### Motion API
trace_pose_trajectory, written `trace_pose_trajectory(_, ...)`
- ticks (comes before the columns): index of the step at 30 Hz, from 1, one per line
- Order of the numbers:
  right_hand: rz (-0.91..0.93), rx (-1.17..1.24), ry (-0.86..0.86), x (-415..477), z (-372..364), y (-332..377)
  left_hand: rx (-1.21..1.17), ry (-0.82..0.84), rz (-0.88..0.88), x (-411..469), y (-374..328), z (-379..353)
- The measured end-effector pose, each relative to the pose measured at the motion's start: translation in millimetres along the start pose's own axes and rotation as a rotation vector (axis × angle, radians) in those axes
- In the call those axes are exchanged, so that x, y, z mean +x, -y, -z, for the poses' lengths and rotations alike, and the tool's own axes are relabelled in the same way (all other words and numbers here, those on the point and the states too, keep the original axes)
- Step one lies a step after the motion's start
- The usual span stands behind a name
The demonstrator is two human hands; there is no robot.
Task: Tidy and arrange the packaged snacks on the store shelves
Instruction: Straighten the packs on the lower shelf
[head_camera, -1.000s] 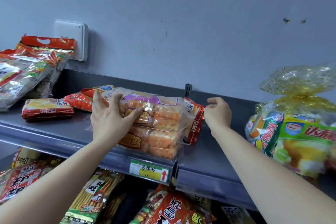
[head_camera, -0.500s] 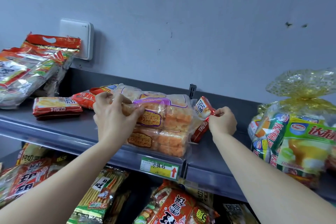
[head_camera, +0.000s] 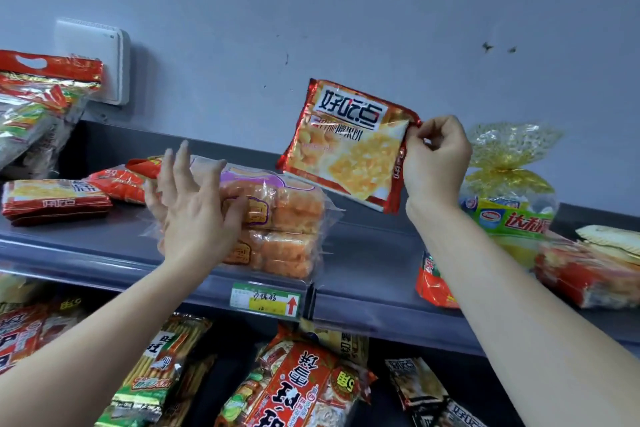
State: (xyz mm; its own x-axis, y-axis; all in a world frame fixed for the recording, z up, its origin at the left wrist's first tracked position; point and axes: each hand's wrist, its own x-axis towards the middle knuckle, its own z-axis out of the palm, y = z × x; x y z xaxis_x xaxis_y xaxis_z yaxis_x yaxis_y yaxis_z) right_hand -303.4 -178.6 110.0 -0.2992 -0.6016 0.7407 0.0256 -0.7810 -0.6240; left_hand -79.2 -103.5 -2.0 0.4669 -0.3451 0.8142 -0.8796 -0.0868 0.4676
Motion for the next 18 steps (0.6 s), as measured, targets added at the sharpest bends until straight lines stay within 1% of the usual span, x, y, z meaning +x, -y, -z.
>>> trace_pose_trajectory(2, -0.056, 0.040, 0.088, -5.8, 8.2, 3.6, -0.161, -0.038, -0.115, -7.5, -21.7, 7.5)
trace_pose_trajectory(3, -0.088, 0.050, 0.141, -10.1, 13.2, 2.8, -0.292, -0.036, -0.128, -12.2, -35.0, 12.6)
trace_pose_trajectory(5, -0.152, 0.073, 0.238, -19.5, 27.2, -1.4, -0.637, 0.050, -0.043, -26.0, -62.2, 23.4)
trace_pose_trajectory(6, -0.178, 0.084, 0.271, -23.8, 36.7, -3.5, -0.781, 0.113, 0.028, -33.5, -75.0, 27.9)
trace_pose_trajectory(7, -0.197, 0.089, 0.290, -27.8, 47.8, -5.3, -0.869, 0.179, 0.071, -42.4, -86.2, 31.9)
trace_pose_trajectory(11, -0.240, 0.066, 0.295, -38.1, 103.1, -18.6, -0.966, 0.425, 0.020, -88.8, -116.9, 35.4)
trace_pose_trajectory(13, -0.293, 0.049, 0.300, -42.8, 134.1, -29.8, -0.992, 0.517, 0.056, -114.0, -131.2, 30.4)
trace_pose_trajectory(15, -0.350, 0.041, 0.305, -49.2, 166.8, -40.6, -1.016, 0.560, 0.165, -141.8, -151.3, 24.2)
trace_pose_trajectory(18, -0.412, 0.010, 0.331, -59.7, 218.0, -51.4, -1.031, 0.622, 0.414, -185.7, -178.2, 10.9)
